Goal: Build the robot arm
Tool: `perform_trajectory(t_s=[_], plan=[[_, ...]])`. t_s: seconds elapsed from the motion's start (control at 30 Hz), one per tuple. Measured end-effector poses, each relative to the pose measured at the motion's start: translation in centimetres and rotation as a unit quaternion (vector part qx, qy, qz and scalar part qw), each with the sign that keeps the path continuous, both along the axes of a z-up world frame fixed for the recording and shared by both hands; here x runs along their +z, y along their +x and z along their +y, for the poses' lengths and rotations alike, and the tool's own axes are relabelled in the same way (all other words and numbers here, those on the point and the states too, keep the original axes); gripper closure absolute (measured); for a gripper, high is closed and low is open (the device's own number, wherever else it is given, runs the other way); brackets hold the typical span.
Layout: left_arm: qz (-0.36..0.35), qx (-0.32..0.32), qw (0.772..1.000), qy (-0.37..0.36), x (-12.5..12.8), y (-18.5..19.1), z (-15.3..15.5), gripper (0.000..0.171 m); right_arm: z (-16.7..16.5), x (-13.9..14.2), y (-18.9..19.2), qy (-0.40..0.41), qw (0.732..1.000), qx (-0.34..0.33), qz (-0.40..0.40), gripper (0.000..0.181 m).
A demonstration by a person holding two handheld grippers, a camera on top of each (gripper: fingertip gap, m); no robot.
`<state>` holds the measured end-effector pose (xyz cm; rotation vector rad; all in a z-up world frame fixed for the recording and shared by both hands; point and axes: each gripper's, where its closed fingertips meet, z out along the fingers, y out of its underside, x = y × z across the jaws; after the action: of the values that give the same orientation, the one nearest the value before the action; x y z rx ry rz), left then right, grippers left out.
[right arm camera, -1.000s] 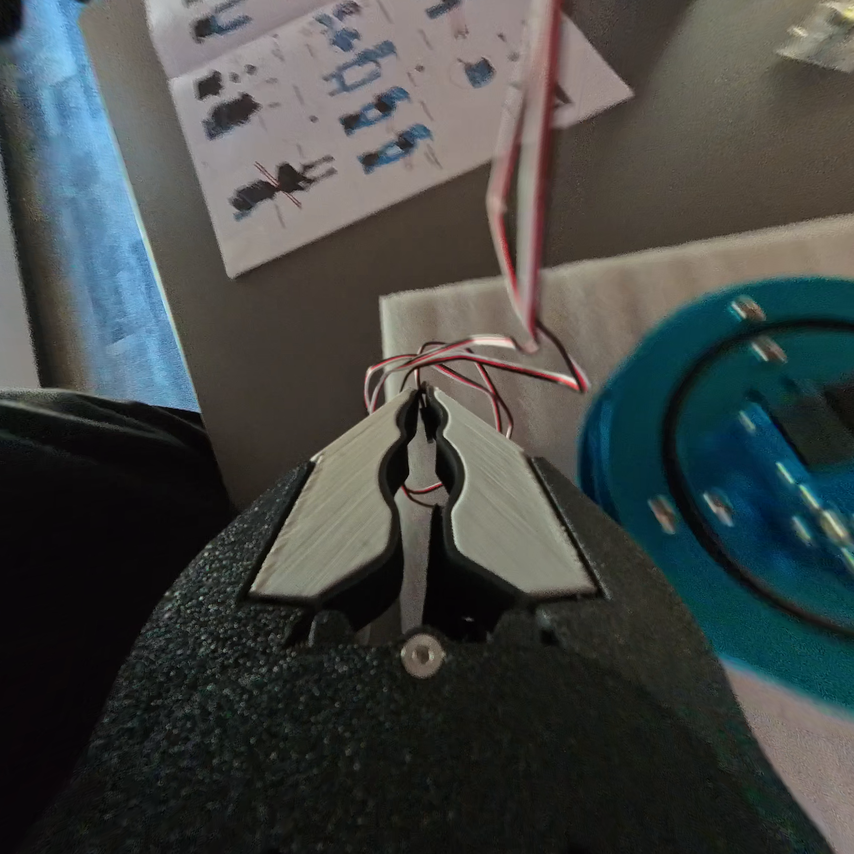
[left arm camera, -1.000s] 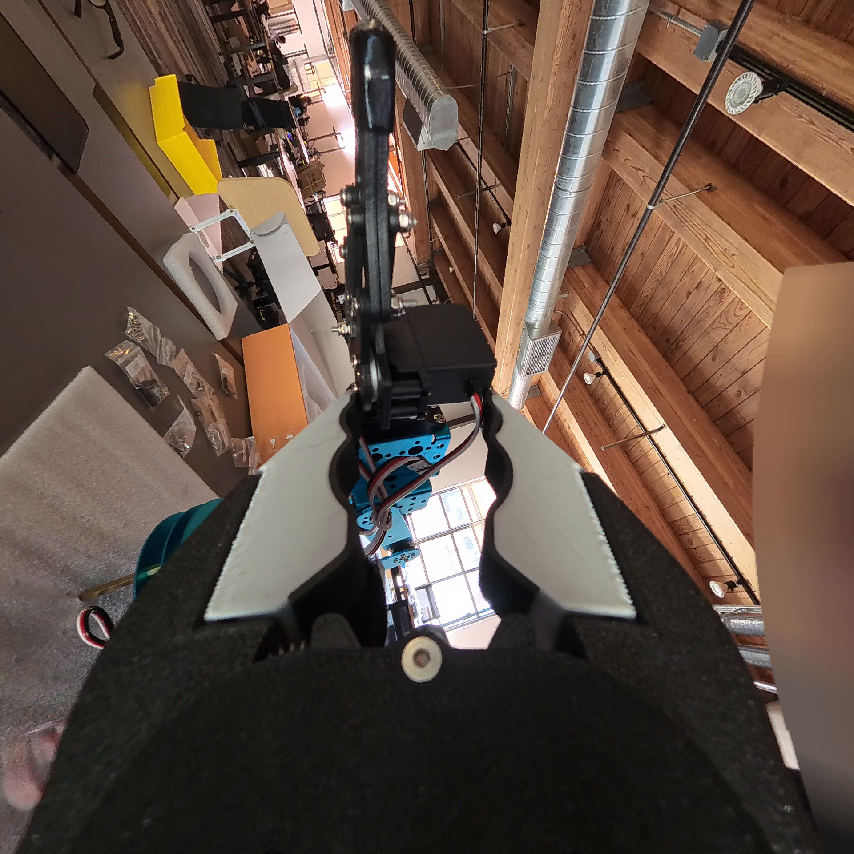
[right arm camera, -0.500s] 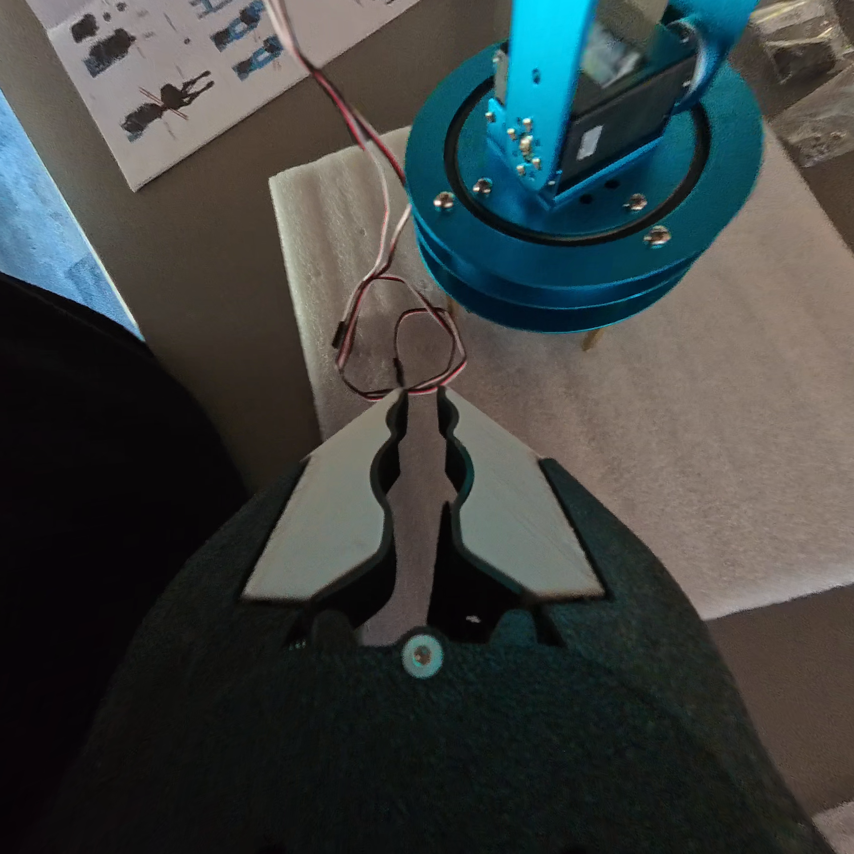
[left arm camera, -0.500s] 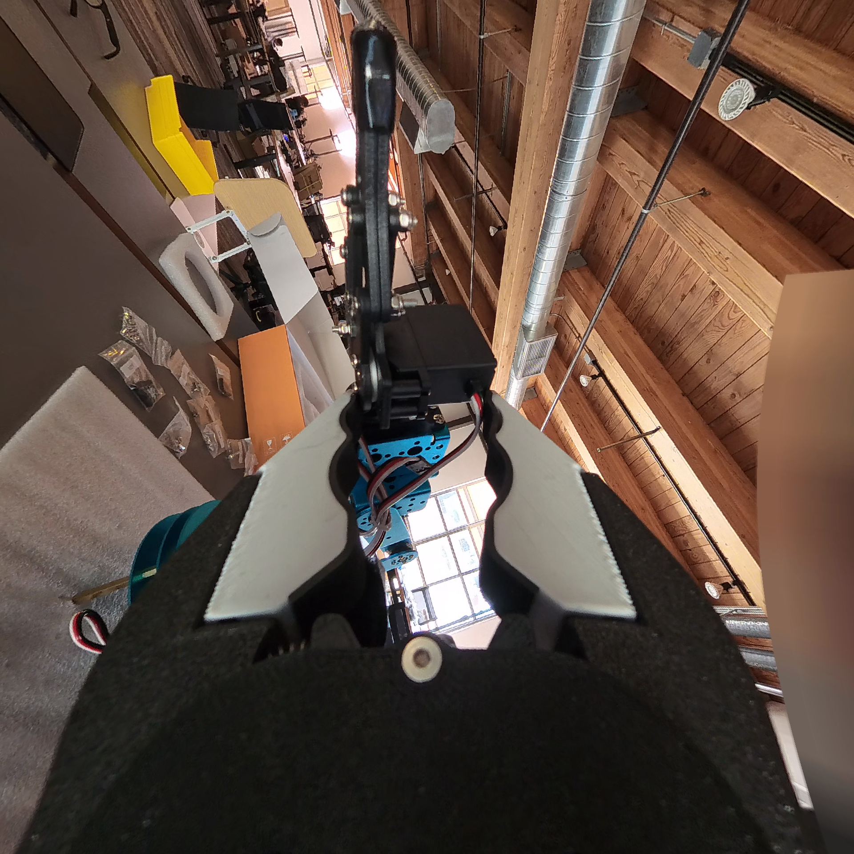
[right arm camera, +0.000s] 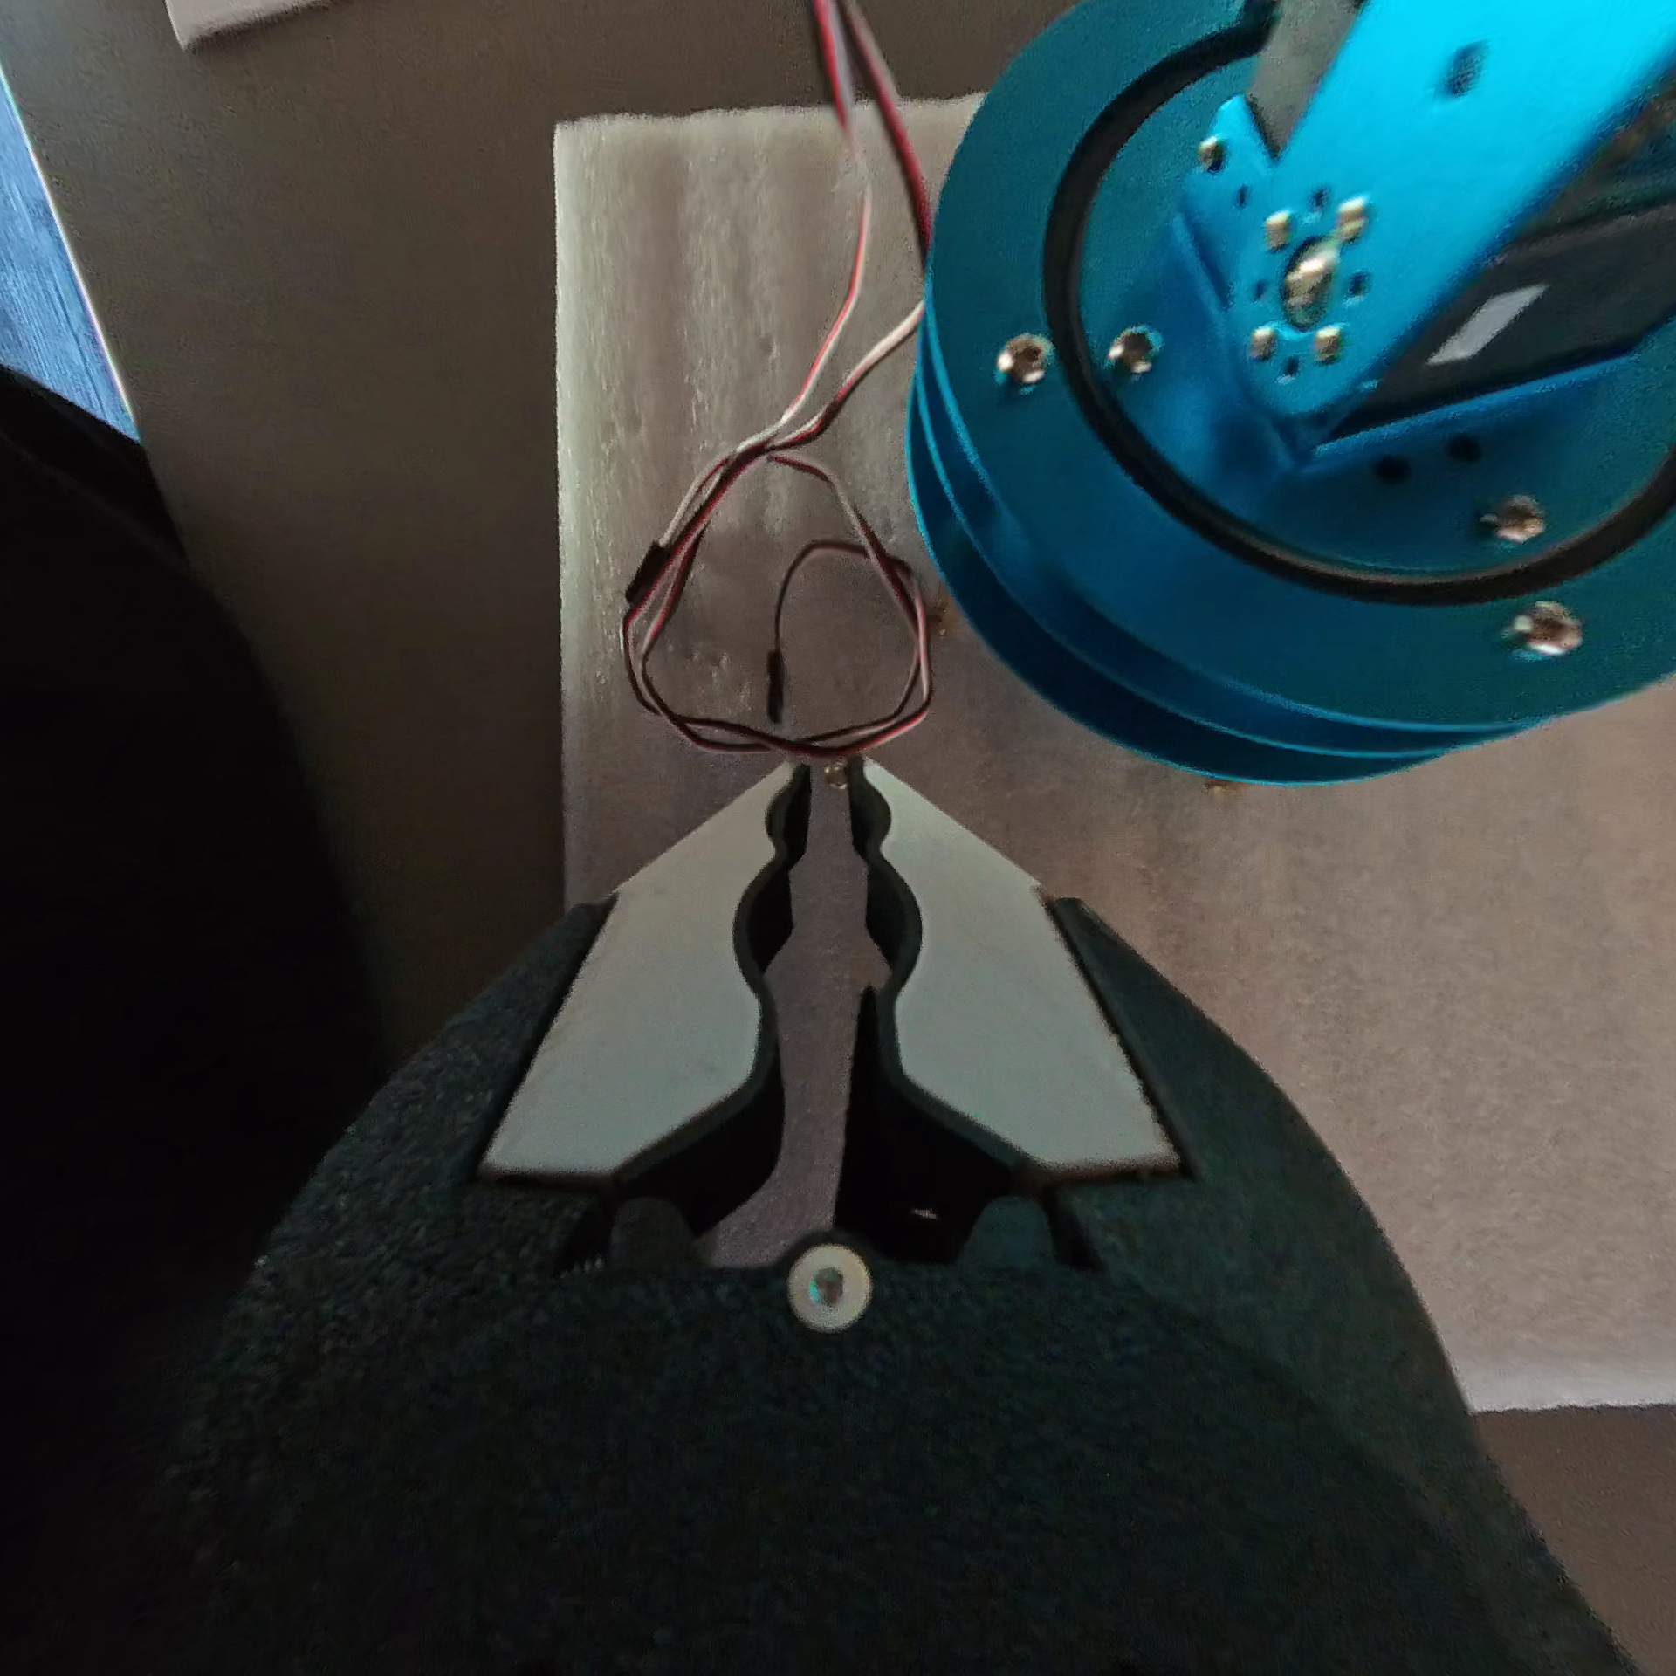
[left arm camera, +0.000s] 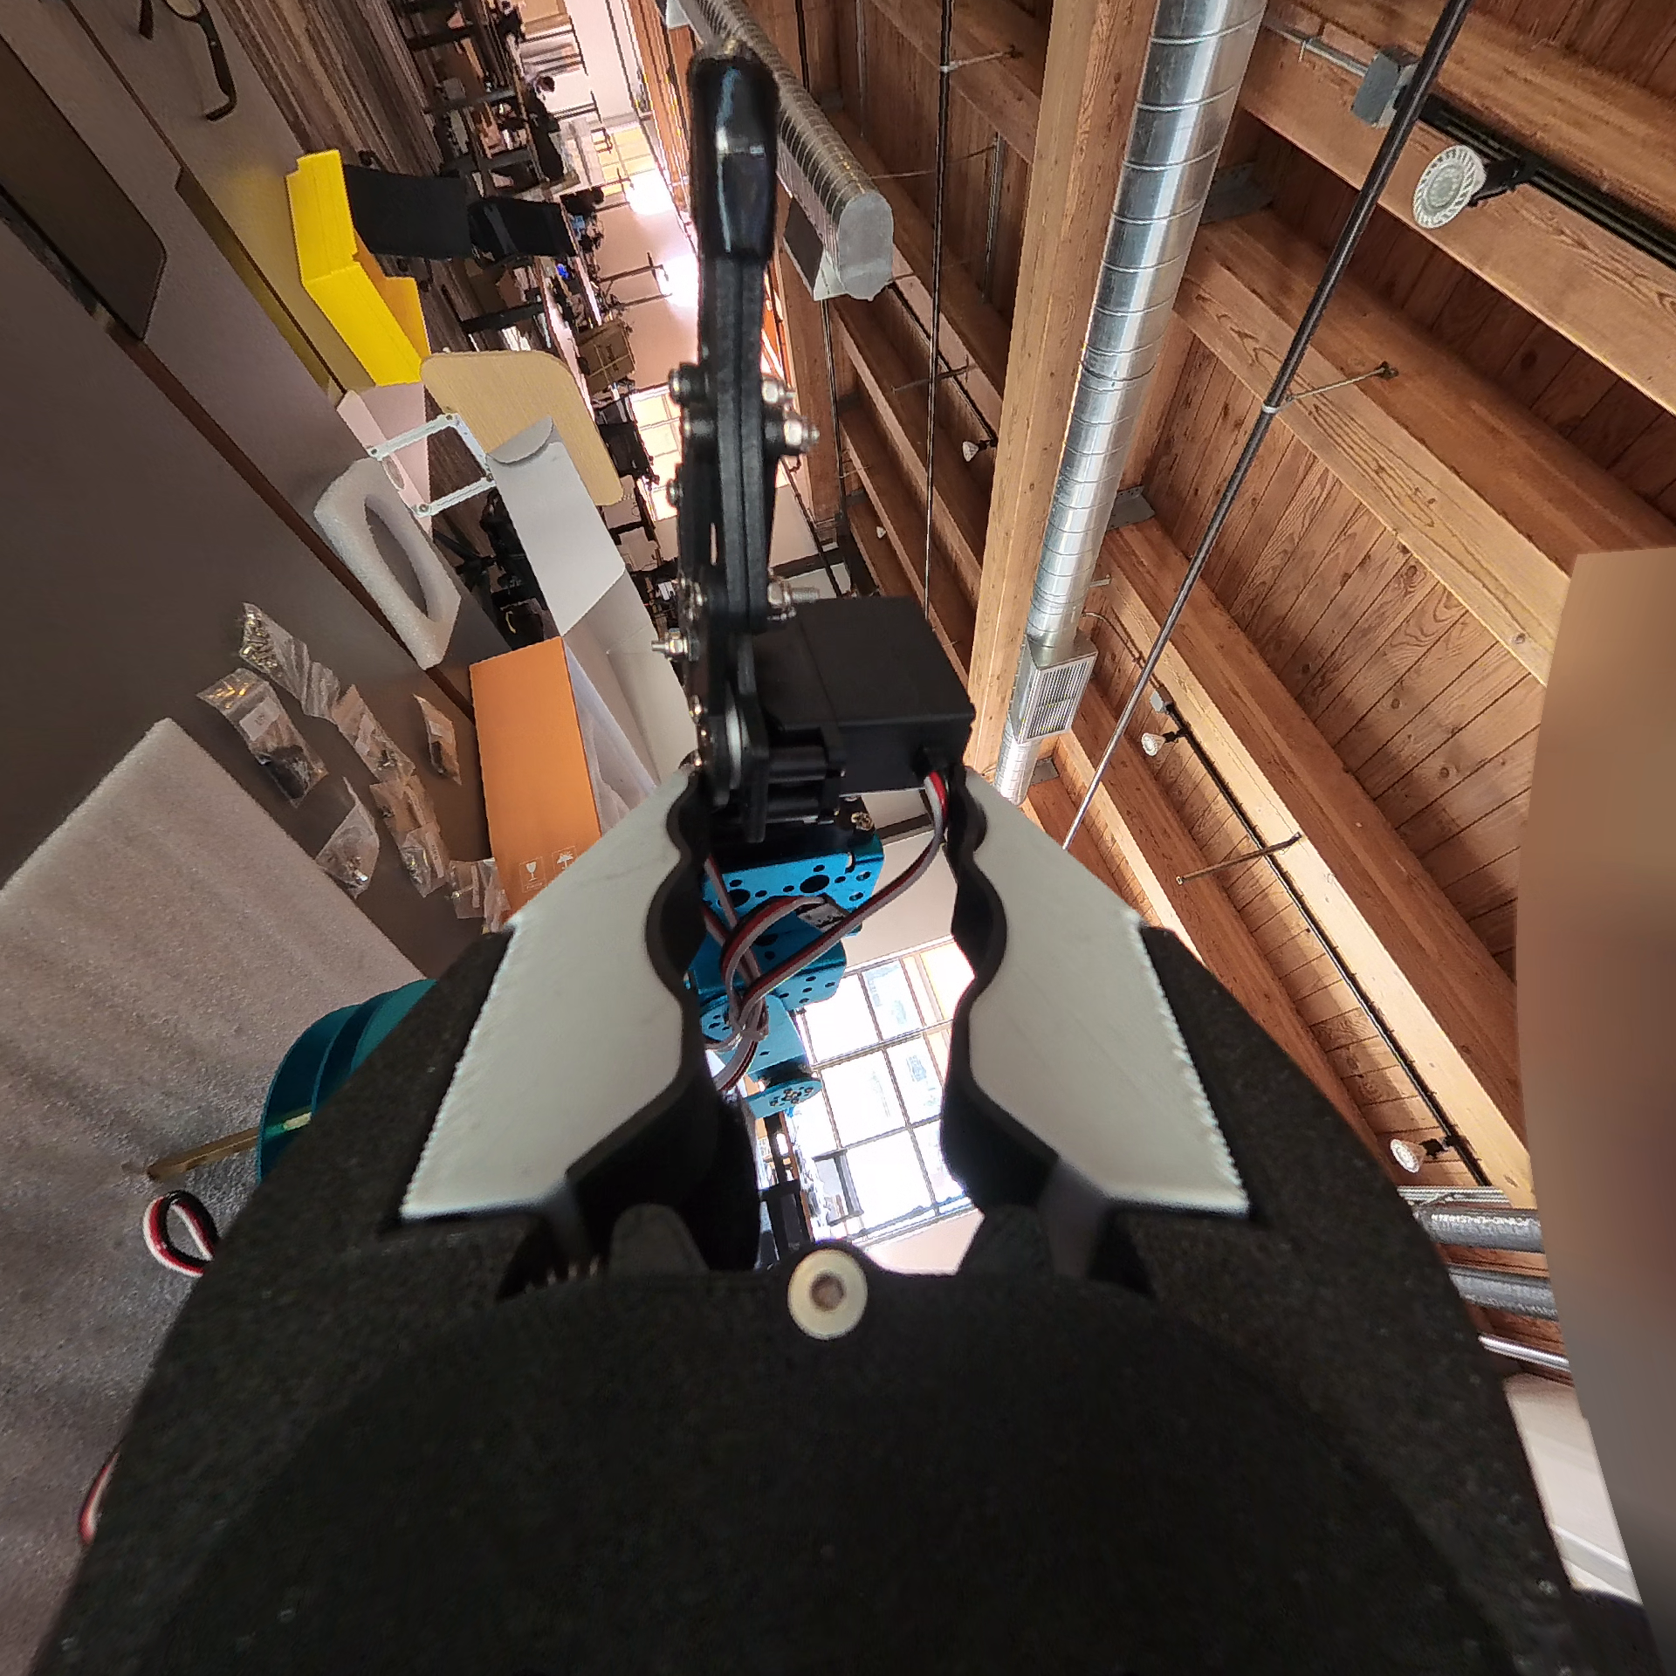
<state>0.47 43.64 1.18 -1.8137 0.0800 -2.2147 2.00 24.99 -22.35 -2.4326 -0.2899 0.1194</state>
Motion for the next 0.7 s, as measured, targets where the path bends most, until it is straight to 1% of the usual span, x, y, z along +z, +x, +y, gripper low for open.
perform_trajectory(t_s=[0.2,0.5,0.7], plan=[[0.0,-0.001,1.0,0.001,0.04,0.0,-0.08,0.119,0.03,-0.37,0.21,-0.013,1.0,-0.007,0.014,0.17],[-0.002,0.002,1.0,-0.002,-0.04,-0.08,0.01,0.119,-0.01,-0.33,0.26,-0.025,0.999,0.002,0.025,0.171],[-0.002,0.001,1.0,-0.003,-0.03,-0.08,0.0,0.119,-0.34,-0.2,-0.51,-0.032,0.999,0.023,0.033,0.174]])
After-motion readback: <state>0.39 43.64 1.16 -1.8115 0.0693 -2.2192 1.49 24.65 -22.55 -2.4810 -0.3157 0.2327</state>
